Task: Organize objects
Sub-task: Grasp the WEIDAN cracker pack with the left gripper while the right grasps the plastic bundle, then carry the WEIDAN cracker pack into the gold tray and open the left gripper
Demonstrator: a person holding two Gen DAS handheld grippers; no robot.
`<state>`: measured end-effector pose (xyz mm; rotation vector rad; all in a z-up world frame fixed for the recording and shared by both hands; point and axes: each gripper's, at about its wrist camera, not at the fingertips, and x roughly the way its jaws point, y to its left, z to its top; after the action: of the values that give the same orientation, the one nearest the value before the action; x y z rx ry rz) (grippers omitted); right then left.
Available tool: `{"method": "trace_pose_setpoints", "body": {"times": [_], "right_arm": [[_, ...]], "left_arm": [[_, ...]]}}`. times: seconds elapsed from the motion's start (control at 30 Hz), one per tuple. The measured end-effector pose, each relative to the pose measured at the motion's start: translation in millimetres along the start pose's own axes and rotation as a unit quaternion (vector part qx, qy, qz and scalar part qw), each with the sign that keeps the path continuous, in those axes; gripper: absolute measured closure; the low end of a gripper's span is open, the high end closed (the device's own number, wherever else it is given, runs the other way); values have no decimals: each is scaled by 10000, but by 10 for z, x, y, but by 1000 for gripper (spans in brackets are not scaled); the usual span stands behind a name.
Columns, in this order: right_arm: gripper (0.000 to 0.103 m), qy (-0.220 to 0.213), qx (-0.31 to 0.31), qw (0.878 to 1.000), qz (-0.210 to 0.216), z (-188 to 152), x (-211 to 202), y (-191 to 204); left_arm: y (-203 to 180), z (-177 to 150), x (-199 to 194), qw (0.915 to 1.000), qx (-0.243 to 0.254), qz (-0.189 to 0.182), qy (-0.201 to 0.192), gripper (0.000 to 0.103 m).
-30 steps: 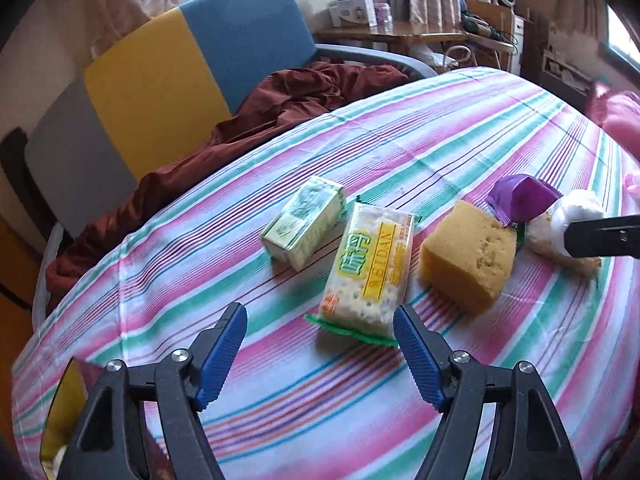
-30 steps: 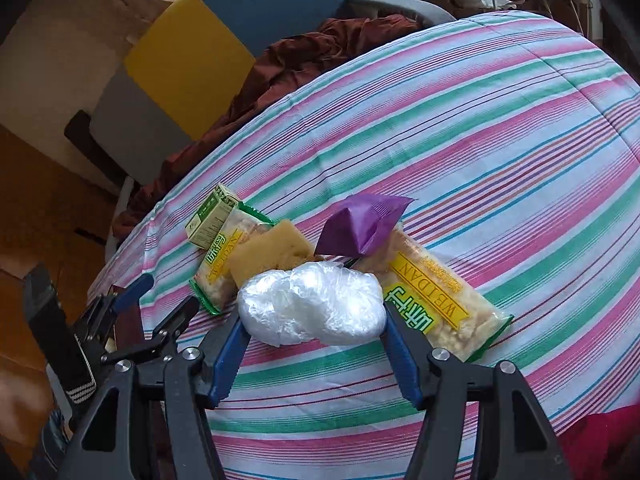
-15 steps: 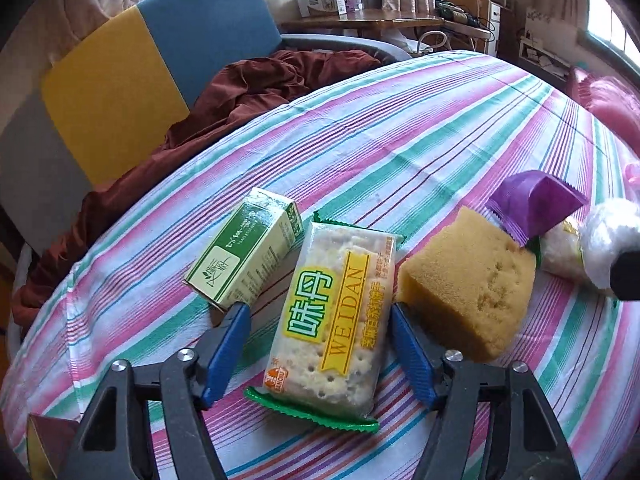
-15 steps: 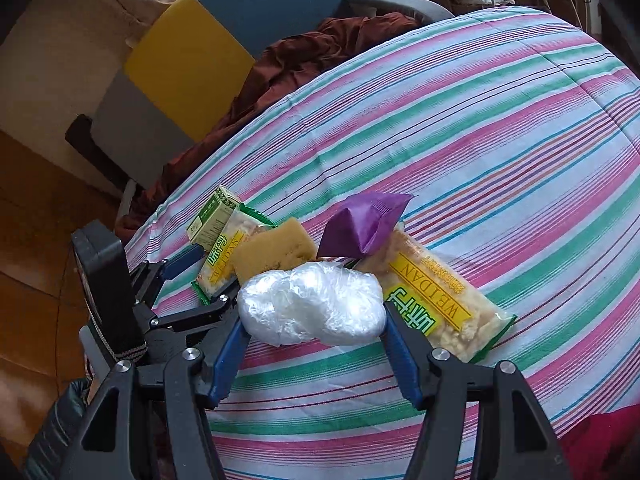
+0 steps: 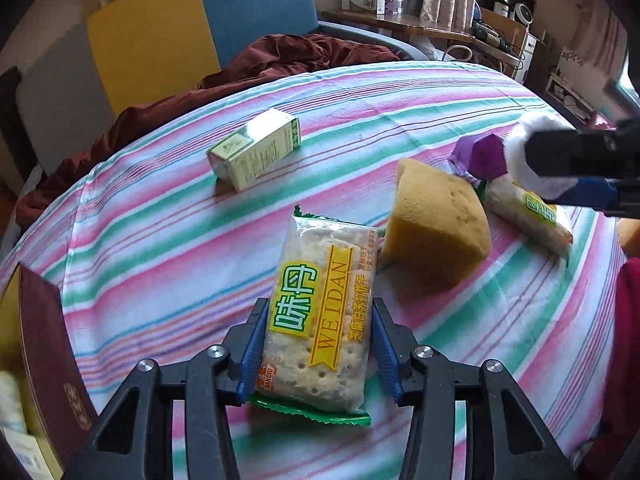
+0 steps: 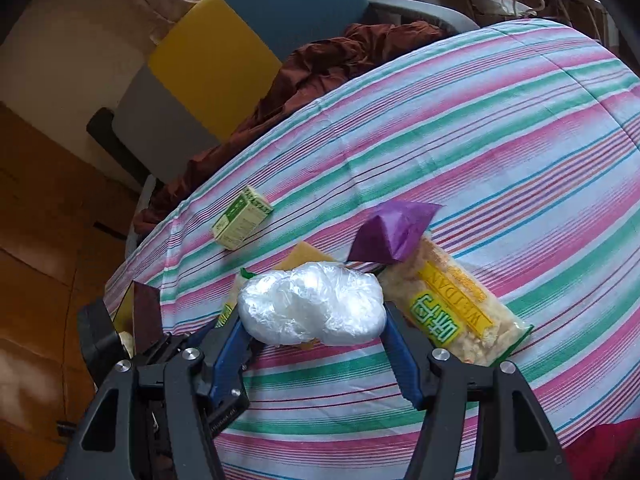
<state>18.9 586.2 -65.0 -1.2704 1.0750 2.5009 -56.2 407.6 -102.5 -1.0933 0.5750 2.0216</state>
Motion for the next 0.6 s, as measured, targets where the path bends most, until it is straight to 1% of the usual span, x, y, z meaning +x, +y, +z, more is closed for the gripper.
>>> {"method": "trace_pose_setpoints", "body": {"times": [0.1,0.2,0.27,0.33,0.4,0.43,0.47,0.5,0.53,0.57,0.6], "right_arm": [[38,23,-141,9998,108,-21,11,69],[38,8,-57,9999,98,-25,-1,35],[38,14,61,10000,16,-25,-2,-13],[38,-6,150,9999,-79,-18,-1,-48],[38,-74,168,9998,-56,-17,-29,-53],[38,-128,165,9997,112,-18,-59,-47],[38,-182,234,9976,625,-25,-108,-53],[38,-225,363,9888,1427,-42,-168,-77],[38,-287,453,9786,1985,-65,-229,-104],[38,-455,510,9764,2047,-84,-295,-136],[38,-586,583,9774,1947,-87,-334,-176]], "left_arm": [[-23,-287,-168,9997,-103,74,-225,54],[-62,-546,-311,9986,-195,96,-480,54],[-85,-706,-401,9976,-240,100,-635,54],[-128,-828,-463,9967,-190,130,-777,54],[-169,-892,-492,9958,-58,187,-894,54],[-188,-922,-504,9954,-6,206,-939,54],[-195,-943,-507,9950,19,203,-973,54],[-187,-957,-499,9947,25,184,-1007,54],[-176,-957,-499,9945,14,162,-1037,54],[-167,-961,-498,9942,4,149,-1061,54],[-172,-983,-511,9940,-2,151,-1081,54]]}}
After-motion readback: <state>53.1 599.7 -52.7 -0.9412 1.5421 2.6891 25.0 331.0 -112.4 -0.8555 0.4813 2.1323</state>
